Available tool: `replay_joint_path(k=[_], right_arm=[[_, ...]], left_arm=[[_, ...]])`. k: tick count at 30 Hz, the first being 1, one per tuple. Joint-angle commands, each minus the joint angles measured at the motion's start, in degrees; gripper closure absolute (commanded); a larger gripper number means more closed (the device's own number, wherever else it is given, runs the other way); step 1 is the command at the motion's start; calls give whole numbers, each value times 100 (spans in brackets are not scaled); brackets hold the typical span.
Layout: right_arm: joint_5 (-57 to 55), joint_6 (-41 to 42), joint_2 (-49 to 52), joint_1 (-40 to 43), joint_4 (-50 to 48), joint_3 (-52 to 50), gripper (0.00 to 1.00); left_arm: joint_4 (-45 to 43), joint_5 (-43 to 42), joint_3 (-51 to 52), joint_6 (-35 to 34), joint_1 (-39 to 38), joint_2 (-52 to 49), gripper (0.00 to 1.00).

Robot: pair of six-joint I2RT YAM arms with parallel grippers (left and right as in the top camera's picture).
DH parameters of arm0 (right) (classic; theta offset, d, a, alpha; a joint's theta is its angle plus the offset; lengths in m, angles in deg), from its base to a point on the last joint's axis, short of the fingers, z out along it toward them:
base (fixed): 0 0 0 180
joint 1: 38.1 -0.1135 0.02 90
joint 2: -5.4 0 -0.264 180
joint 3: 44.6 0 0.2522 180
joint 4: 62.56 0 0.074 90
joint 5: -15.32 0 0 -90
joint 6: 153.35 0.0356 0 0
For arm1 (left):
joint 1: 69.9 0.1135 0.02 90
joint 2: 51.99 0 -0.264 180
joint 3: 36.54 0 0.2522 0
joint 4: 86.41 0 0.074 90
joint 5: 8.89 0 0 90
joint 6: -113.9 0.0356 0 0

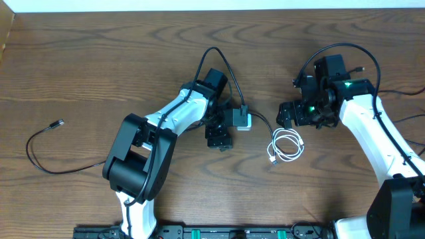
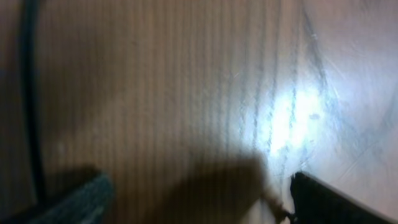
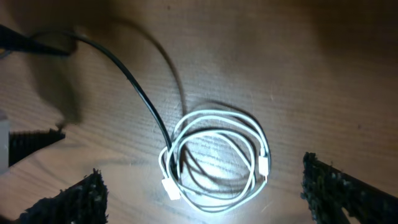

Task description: Untangle cables

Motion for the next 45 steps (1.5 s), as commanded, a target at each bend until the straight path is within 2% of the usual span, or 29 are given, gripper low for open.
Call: replay_joint_path(k=[1,6,12,19,33,36,39,40,42,45], right_arm=[[-24,52,-109,-33,103,-2,4],[-26,52,-109,-33,83,-4,3],[-44,52,-109,-33,13,-4,1],[-39,55,-109,-33,-90,-4,1],[-37,57,-109,-33,-74,-4,1],[-22,55,-109,-33,-76,-4,1],[-22,57,-109,-33,-76,-4,1],[-22,57,-109,-33,-76,-4,1],[-22,57,-109,-33,-76,-4,1],[-20,55,-109,-33,-74,-4,1]], left_arm=[[-103,-31,15,44,7,-63,14],[-96,-33,13,39,4,-33,14],[527,-52,11,44,7,476,14],[-595,-118,13,44,4,675,14],[-1158,-315,13,44,4,-17,15],[-1178,-317,13,44,4,-136,22],[-1174,-315,13,42,4,-271,34],[-1174,-315,13,42,4,-323,50],[-1172,-315,13,39,4,-323,68],[-1174,-310,13,39,4,-321,88]])
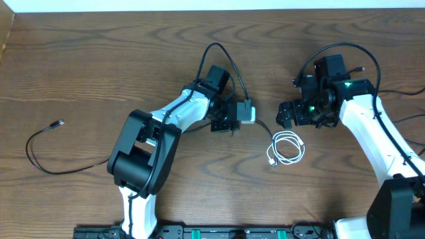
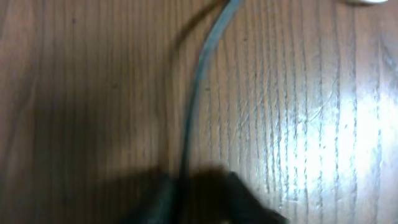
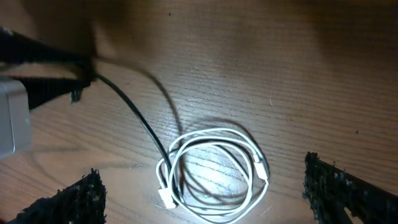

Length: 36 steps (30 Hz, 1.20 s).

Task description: Untangle cables

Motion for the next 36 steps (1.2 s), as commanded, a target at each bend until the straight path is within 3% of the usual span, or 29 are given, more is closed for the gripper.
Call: replay_joint_path(k=[1,9,15,20,30,36], right_arm=[[-17,55,-109,-33,9,-4,1],[74,48,-109,-33,11,-4,1],[433,-254,-109,-33,142,-7,1],[431,-247,-109,-33,28,-151,1],[656,317,-109,-393,-1443,-1220,4],[-415,1082,39,-863,-2184,-1591,6]], left_arm=[[28,-90,-2,11,4,-63,92],[20,1373,-2,-212,28,-63,92],[-435,2804,-2,-1478,297,-63,92],[-555,2822,-33,-2127,520,-48,92],[-813,2603,-68,-2288,350,197,93],[-852,2476,-68,-2310,101,356,93]])
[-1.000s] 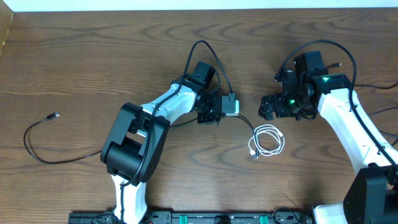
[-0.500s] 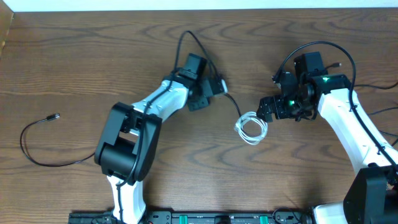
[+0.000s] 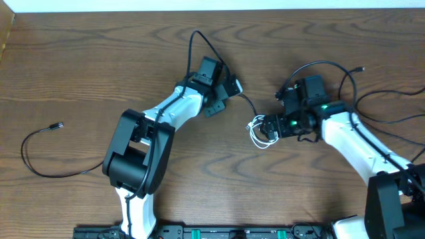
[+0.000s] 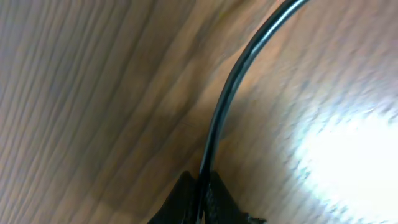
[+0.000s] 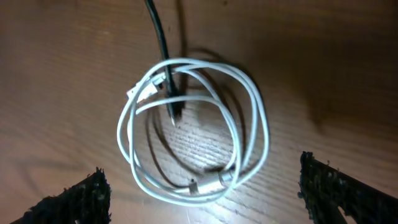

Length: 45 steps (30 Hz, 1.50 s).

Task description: Untangle cables

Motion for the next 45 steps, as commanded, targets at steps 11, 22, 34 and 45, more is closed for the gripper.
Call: replay_joint_path(k=[11,22,34,45], right_arm=[[-745,841,787,-354,-354,-184,21],[-986,1320,1840,-354,-387,-184,49],[-1355,1504,1878,-354,-435,-184,60],[-1222,1526,1878,-354,-494,-181,64]], left_arm=[[-4,219,-4,-133,-195,315,92],[-4,1132,-4,-170,-195,863,93],[0,1086,-4,-175,-61,2118,93],[-7,1156,-4,-170,-59,2430,92]])
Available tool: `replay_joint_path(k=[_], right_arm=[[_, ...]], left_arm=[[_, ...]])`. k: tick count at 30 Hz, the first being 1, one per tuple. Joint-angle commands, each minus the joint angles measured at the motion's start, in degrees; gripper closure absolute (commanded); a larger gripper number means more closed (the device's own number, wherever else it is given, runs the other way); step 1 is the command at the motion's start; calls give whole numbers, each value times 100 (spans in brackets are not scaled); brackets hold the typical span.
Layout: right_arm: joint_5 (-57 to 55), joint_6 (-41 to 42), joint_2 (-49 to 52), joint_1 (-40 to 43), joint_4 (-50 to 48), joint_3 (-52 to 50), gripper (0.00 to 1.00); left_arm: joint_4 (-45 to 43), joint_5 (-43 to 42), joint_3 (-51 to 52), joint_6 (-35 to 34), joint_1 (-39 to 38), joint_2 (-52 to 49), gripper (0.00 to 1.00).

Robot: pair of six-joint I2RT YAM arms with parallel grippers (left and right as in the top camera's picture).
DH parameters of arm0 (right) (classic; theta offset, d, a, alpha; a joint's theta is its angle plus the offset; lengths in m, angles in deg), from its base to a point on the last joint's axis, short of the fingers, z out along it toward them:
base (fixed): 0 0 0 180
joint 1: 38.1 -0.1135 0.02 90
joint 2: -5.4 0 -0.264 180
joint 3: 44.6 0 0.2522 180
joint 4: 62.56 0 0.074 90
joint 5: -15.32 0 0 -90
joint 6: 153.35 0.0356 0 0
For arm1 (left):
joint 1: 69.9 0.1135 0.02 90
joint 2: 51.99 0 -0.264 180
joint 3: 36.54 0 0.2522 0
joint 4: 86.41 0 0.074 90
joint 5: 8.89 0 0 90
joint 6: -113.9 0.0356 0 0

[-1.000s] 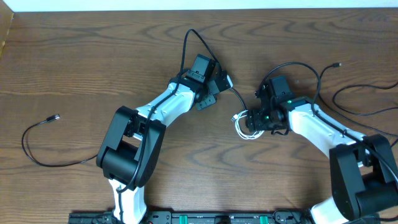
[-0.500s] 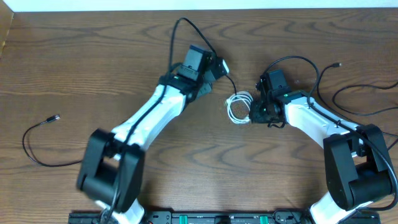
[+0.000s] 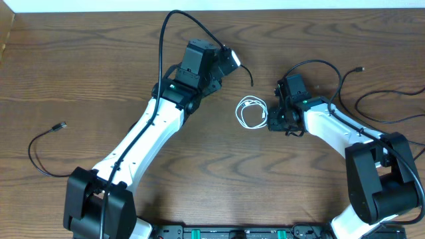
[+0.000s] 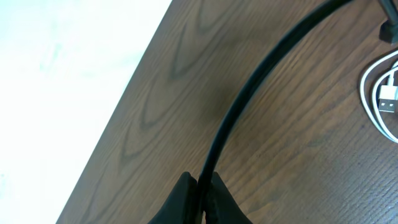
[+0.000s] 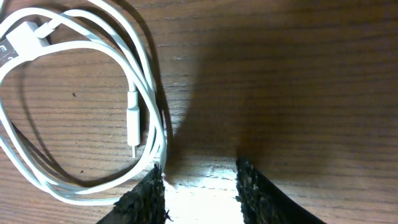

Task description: Untangle cables

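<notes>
My left gripper (image 4: pixel 202 196) is shut on a black cable (image 4: pixel 249 99), held above the table near the back edge (image 3: pixel 229 63). A white adapter (image 3: pixel 232 57) shows at that gripper, and the black cable's free end (image 3: pixel 251 82) hangs in the air. A white coiled cable (image 3: pixel 252 111) lies flat on the wood between the arms; it also shows as the white coil (image 5: pixel 74 112). My right gripper (image 5: pixel 199 193) sits low at the coil's right edge, narrowly open over bare wood. Its left finger (image 5: pixel 146 196) touches the coil's outer strand.
A thin black cable (image 3: pixel 40 156) loops on the table at the far left. More black cables (image 3: pixel 382 99) lie at the far right behind my right arm. The table's back edge (image 4: pixel 124 81) meets a white wall.
My left gripper has gone back and up with the black cable, whose end is now out of the white coil. My right gripper has narrowed and now sits at the coil's right edge.
My left gripper was low beside the adapter with the black cable running into the white coil, my right gripper open above the coil. Then the left was shut on the cable and farther back. Now the black end hangs clear of the coil.
</notes>
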Motion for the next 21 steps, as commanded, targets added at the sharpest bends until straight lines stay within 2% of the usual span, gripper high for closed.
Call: replay_joint_path(k=[1,5,10,12,16,21], right_arm=[[68,94,702,-55,42,-463,64],[804,-291,638,-55,-245,-448,65],[990,-442,442,-55,-376,-380,55],[931,-442,376,-55,-376,-345,46],[918,-442,330,-55,-411,-321,37],[962,-437,330,-92,-446,-275,32]], left_arm=[[7,81,-4,-68,26,216,93],[7,402,-4,-72,229,216,93],[162,629,2,-363,879,214,92],[345,542,2,-695,1235,212,92],[678,0,15,-778,1676,203,93],[813,-341,50,-778,1958,74,92]])
